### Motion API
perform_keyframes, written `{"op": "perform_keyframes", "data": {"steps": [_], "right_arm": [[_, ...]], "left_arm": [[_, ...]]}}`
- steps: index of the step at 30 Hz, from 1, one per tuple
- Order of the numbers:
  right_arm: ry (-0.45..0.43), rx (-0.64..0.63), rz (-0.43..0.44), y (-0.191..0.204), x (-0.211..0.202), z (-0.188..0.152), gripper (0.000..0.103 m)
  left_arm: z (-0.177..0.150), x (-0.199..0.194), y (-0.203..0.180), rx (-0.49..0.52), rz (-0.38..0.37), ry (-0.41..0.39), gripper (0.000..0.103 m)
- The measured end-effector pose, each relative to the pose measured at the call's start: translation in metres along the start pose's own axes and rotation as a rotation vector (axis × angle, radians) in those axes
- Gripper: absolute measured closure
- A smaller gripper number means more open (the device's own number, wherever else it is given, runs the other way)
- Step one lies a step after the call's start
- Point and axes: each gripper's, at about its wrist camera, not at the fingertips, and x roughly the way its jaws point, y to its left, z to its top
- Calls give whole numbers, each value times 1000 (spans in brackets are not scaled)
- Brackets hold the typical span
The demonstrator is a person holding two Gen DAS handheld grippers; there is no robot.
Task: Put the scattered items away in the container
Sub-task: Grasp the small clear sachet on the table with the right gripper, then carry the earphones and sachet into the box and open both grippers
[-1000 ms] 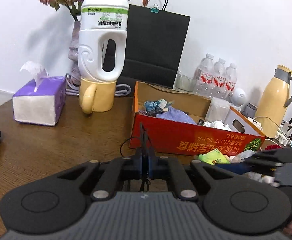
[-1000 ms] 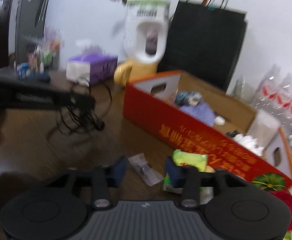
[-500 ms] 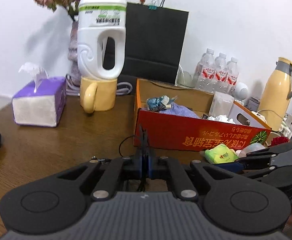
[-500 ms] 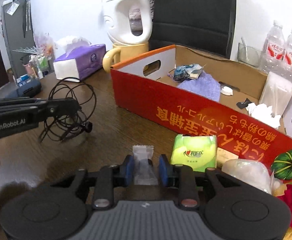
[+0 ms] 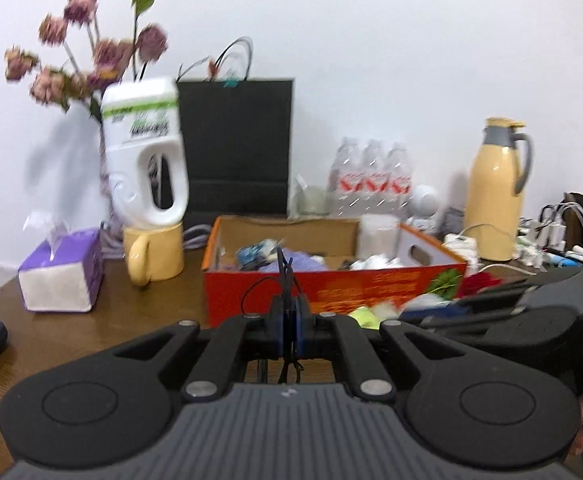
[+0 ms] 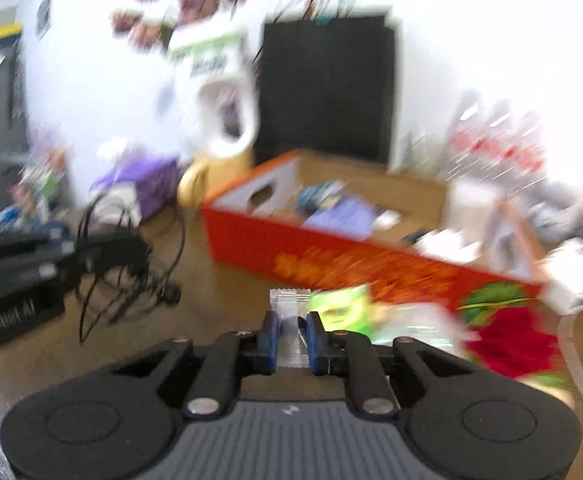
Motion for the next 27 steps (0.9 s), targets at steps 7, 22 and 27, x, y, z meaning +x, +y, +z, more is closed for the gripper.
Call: {"op": "perform_keyframes", "data": {"steps": [7, 22, 27], "right_arm": [[-164, 38, -91, -4, -88, -33, 90], [-334, 112, -136, 13, -151, -84, 89], [-319, 129, -130, 12, -148, -90, 89]], "left_arm": [[-9, -54, -55, 60, -56, -109, 97], [-30, -102, -66, 73, 31, -221, 96], [-33, -96, -62, 33, 18, -189, 96]]}}
